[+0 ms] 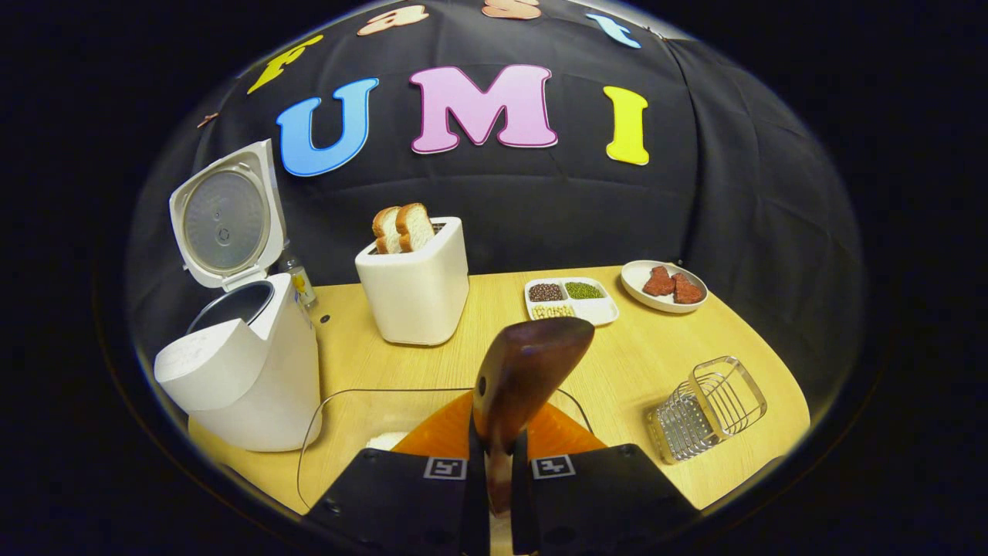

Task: Close the left gripper, press the button to open the rice cooker; take a wooden spoon from the chopstick holder with the right hand, scoop a spoonful of rice and pour it into the rice cooker, then put the wooden spoon back into the chopstick holder.

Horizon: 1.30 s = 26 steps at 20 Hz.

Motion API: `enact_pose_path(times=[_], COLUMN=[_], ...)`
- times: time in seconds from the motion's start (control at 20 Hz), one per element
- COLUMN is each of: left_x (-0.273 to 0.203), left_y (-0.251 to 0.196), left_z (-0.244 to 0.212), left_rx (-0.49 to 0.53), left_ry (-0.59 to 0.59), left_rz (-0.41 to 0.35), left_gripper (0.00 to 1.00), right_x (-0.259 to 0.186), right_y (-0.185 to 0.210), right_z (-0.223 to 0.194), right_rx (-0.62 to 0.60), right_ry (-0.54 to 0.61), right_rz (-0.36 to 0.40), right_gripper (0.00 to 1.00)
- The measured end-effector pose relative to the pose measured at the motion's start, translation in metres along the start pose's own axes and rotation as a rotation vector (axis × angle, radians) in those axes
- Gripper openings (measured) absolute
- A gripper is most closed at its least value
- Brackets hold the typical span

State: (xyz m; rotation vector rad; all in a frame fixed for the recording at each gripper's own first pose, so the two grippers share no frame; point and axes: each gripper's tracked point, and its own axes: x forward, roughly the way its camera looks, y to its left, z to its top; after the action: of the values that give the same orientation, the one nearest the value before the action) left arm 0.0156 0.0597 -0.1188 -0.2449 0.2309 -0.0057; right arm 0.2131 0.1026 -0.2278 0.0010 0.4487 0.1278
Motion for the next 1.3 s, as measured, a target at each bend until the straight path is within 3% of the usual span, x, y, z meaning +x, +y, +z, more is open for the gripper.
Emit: enact_pose_path(times=[0.15, 0.2, 0.4, 0.65, 0.7, 0.75, 0.95, 1.3], left_x=[0.002, 0.002, 0.001, 0.003, 0.002, 0.001, 0.002, 0.003], left_y=[-0.001, 0.0, -0.001, 0.002, 0.002, 0.001, -0.005, -0.017], left_z=[-0.004, -0.006, -0.006, -0.01, -0.01, -0.009, -0.009, -0.003], left_rx=[-0.024, -0.02, 0.035, -0.002, 0.002, 0.015, 0.052, 0.062], left_ry=[0.009, 0.013, 0.007, 0.023, 0.021, 0.017, 0.018, 0.009], left_rz=[-0.005, -0.002, -0.011, -0.008, -0.007, -0.008, -0.021, -0.038], left_gripper=[0.95, 0.95, 0.96, 0.96, 0.95, 0.95, 0.96, 0.95], right_x=[-0.008, -0.012, -0.025, -0.028, -0.031, -0.032, -0.039, -0.047], right_y=[0.026, 0.033, 0.057, 0.057, 0.057, 0.059, 0.059, 0.019], right_z=[-0.012, -0.014, -0.027, -0.034, -0.034, -0.034, -0.03, -0.021], right_rx=[0.0, 0.006, 0.065, 0.332, 0.366, 0.389, 0.472, 0.707], right_ry=[0.042, 0.052, 0.125, 0.242, 0.268, 0.285, 0.319, 0.342], right_rz=[0.049, 0.064, 0.124, 0.12, 0.13, 0.145, 0.179, 0.134], right_gripper=[0.12, 0.16, 0.16, 0.16, 0.12, 0.16, 0.16, 0.16])
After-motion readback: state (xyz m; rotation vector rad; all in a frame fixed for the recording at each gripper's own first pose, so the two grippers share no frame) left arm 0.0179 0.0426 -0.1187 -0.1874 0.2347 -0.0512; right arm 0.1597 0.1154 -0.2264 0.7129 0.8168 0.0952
